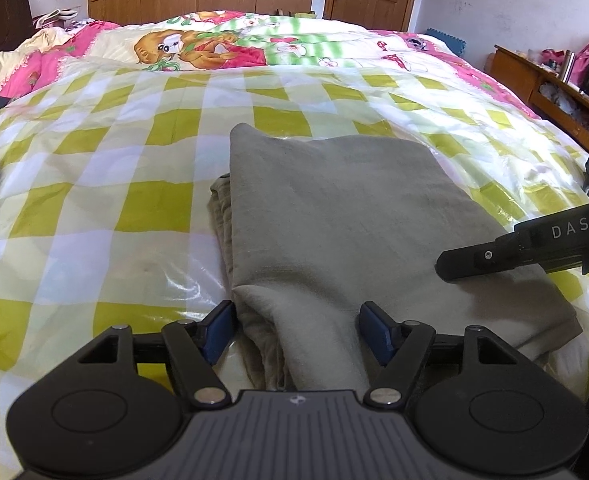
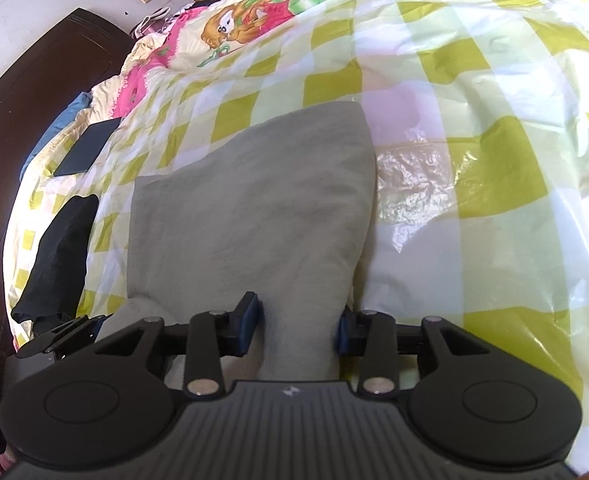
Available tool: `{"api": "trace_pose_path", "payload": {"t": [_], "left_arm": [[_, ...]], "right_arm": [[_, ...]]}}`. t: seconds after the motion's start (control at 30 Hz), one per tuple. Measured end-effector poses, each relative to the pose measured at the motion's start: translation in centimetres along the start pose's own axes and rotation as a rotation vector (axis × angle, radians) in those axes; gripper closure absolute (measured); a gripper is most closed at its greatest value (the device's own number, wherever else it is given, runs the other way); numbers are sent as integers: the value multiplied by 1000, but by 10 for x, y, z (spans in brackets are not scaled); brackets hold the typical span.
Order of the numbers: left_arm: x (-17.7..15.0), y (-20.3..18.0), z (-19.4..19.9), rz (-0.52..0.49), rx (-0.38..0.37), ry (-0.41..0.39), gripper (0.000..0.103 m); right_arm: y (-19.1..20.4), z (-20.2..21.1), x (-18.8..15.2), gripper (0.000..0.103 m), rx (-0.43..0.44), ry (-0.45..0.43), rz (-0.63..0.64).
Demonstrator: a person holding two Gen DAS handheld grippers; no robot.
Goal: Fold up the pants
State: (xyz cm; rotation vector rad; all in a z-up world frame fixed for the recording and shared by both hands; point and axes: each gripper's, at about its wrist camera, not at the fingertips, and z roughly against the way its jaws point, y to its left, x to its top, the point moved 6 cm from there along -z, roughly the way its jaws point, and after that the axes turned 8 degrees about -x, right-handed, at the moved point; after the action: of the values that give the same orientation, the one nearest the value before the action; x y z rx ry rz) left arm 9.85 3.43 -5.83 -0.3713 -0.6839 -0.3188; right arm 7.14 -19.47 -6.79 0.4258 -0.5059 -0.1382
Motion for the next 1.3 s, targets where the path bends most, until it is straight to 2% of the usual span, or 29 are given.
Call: {"api": "trace_pose_path", "payload": {"t": [0.47, 0.67, 0.8, 0.93, 1.0, 1.17, 1.3], "left_arm": [[-2, -3, 8, -21, 59, -6, 21], [-6, -9, 25, -21, 126, -14, 21], [-11, -19, 37, -30, 162, -21, 21], [-18, -30, 47, -32, 185, -33, 19], [-21, -33, 51, -22, 196, -37, 13], [-28, -38, 59, 4, 206, -53, 1], [-30, -41, 62, -12, 238, -61, 0]], "right_arm": [[0, 23, -9, 59, -94, -35, 77], [12, 57, -24, 59, -195, -139, 147], [29, 78, -39, 59, -173, -212, 189], [38, 87, -50, 59, -109, -215, 153], [40, 90, -56, 59, -92, -211, 145], [40, 90, -73, 58, -119, -201, 153], [34, 85, -81, 58, -131, -172, 131]]}}
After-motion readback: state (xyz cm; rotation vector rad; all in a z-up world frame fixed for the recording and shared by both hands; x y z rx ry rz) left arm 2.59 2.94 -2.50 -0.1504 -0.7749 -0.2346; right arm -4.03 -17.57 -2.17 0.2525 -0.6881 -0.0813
